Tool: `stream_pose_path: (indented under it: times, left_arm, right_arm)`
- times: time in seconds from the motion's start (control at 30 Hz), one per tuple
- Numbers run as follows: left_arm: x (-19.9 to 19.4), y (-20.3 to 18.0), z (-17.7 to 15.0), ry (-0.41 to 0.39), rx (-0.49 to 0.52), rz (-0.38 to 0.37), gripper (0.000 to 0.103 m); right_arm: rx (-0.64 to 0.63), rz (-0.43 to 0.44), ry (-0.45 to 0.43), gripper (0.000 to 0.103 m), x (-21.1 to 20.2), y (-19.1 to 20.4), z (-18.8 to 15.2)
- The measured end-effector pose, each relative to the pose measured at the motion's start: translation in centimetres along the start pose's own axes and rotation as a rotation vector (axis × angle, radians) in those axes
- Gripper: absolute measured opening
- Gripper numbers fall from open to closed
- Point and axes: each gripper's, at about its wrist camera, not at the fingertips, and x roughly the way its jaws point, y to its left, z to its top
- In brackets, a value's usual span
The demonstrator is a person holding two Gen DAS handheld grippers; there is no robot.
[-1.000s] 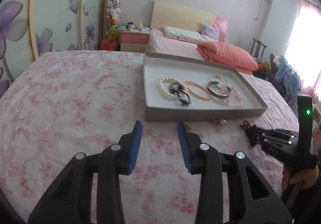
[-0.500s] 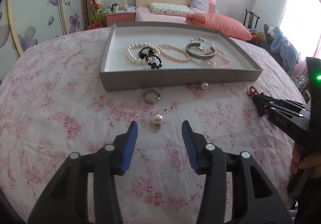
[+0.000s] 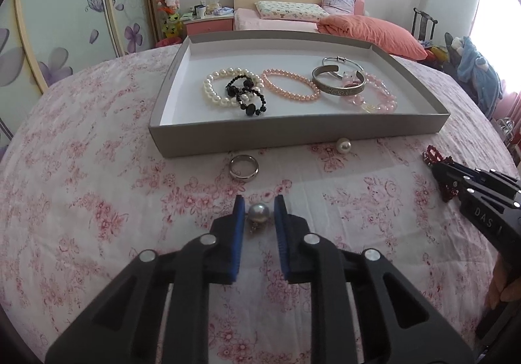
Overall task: Organize jewelry
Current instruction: 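Lift the dark red bead strand with the right tool while the left tool holds the pearl earring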
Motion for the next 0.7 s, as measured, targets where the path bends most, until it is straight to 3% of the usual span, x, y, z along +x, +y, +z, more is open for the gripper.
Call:
stream_pose_path:
  times: [0.7]
  left_arm:
    - [0.04, -0.43, -0.02, 0.003, 0.018, 0.046, 0.014]
  right_arm:
    - [0.002, 0.002, 0.0, 0.015, 0.03, 0.04, 0.07]
